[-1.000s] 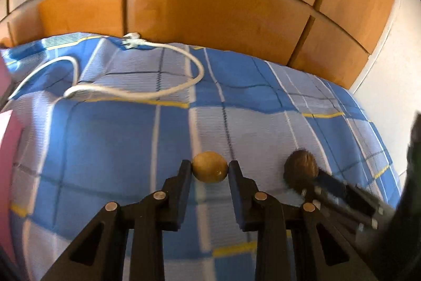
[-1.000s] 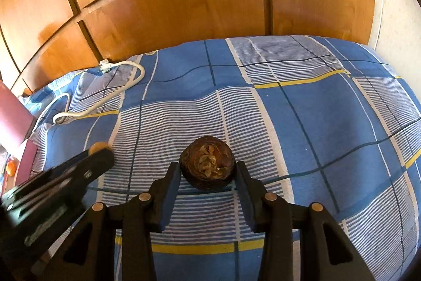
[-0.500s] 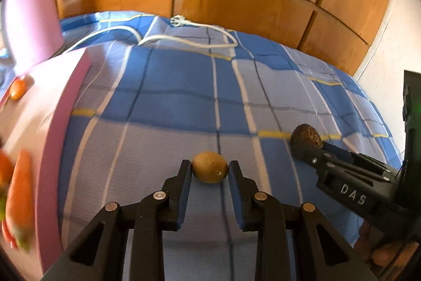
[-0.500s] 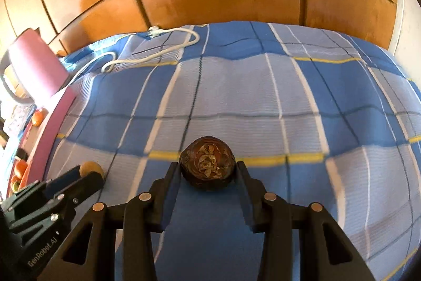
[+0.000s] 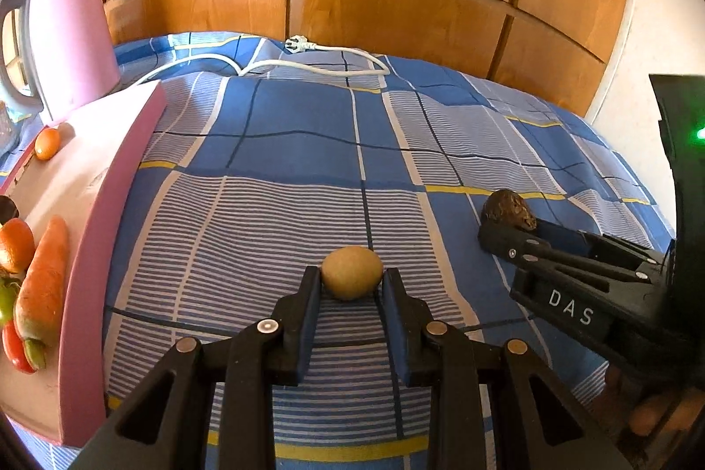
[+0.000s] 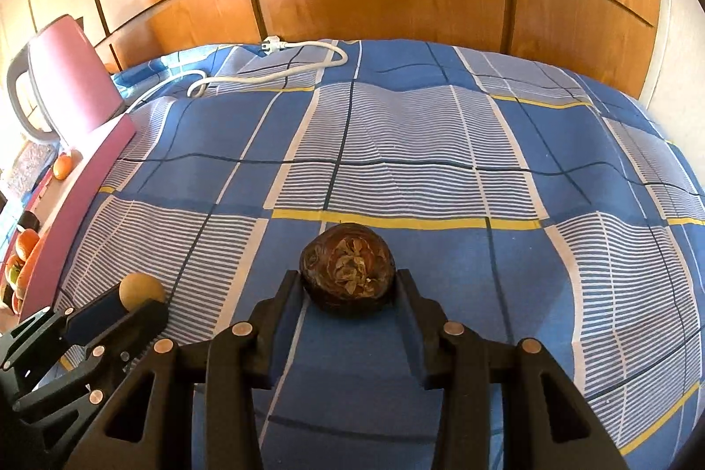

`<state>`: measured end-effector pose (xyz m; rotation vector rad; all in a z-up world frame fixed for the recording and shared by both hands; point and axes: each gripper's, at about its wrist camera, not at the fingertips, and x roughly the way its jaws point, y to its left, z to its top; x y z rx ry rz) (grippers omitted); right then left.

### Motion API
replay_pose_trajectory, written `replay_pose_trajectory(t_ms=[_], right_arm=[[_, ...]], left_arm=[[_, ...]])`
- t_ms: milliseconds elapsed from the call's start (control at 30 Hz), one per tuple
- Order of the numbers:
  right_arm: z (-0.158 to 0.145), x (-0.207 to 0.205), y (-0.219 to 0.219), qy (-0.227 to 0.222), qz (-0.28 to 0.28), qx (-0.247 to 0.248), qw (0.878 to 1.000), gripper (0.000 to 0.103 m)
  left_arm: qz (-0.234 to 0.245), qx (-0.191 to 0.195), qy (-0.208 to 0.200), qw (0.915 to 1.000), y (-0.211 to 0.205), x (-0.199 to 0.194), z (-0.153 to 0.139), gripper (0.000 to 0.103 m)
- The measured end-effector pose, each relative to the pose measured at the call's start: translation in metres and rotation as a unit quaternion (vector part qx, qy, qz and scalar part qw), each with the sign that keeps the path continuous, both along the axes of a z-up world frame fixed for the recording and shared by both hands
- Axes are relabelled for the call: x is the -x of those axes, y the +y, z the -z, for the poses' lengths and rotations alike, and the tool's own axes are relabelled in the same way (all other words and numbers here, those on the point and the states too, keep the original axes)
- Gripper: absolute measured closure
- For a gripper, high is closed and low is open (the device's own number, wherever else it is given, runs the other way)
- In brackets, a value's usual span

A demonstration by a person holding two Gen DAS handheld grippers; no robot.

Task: Organize fruits
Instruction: 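Lift the yellow fruit and dark fruit off the bedspread with both tools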

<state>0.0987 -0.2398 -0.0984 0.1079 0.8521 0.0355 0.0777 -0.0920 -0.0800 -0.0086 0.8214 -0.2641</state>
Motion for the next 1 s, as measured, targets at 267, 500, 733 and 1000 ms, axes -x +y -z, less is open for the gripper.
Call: replay_pose_trajectory(t_ms=[267,500,733,1000], right_arm=[[0.001,0.001,0.001,-0.005,0.001,0.002,1.0,0.06],[0.0,0.001,0.001,-0.007,0.0,0.004,1.0,0.06],[-0.002,0.007,0.001,-0.009,0.0,0.006,1.0,0.06],[-0.005,0.031,0.006,-0.009,-0.009,0.004,1.0,0.061]], left_arm=[[0.003,0.002,-0.01,0.9999,0.002,0.002,0.002,0.075],[0.004,0.004,-0.008,0.9999,0.002,0.001,0.002,0.075],[0.007,-0.008,-0.005,0.9999,0.002,0.005,-0.002,0.075],[0.003,-0.011,0.005,0.9999,0.009,0.015,-0.006,0.075]])
